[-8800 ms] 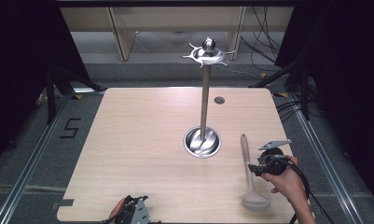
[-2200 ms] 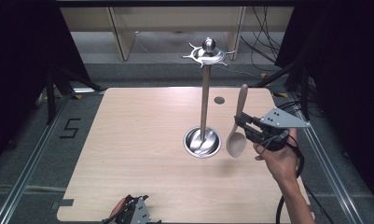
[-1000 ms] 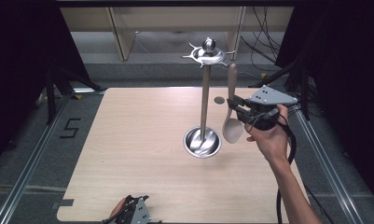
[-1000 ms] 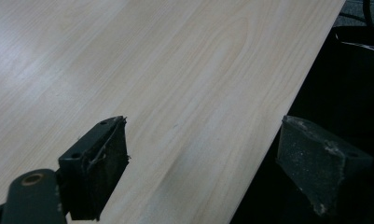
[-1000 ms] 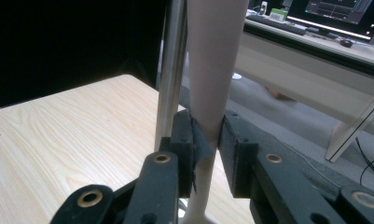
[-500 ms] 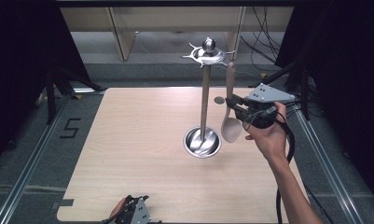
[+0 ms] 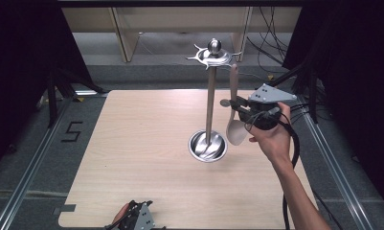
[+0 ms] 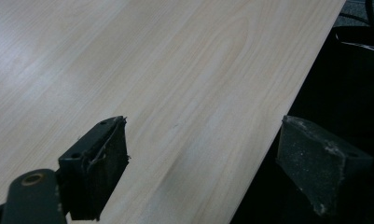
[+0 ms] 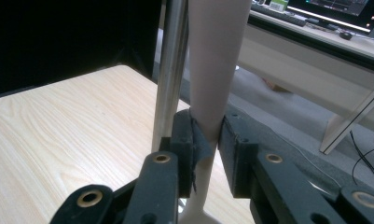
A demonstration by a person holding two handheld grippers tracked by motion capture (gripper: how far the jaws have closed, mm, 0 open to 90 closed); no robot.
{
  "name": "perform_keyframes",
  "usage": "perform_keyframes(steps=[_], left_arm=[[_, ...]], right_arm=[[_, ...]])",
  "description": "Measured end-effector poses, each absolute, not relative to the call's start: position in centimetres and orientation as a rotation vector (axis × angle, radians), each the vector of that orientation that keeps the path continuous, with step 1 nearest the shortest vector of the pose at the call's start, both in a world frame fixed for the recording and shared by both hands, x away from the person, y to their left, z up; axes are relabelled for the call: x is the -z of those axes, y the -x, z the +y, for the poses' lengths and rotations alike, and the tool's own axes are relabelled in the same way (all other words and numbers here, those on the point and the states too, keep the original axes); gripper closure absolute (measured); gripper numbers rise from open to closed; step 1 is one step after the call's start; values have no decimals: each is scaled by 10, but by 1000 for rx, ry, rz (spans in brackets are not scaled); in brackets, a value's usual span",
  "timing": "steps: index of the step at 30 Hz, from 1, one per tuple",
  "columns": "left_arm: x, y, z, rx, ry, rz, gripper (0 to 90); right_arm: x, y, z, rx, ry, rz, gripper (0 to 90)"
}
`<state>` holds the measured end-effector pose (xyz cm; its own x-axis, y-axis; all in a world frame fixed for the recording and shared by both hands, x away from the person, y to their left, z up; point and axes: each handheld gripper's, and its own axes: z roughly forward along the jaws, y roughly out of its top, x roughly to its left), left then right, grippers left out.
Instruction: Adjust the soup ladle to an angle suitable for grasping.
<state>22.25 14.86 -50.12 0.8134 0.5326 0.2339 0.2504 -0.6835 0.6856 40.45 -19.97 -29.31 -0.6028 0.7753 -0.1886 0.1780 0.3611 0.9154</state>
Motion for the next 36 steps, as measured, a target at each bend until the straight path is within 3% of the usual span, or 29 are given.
perform_keyframes(steps=[19,25,36], left_arm=[[500,-223,149,-546,-2335,568,154],[500,-223,150,-547,-2335,568,154],[501,-223,149,-539,-2334,573,155]], right_arm=[[296,-404,-198,-1283,-835,2016,755],[300,-403,-200,-1350,-862,2003,692],[309,-389,-212,-1458,-846,1989,478]])
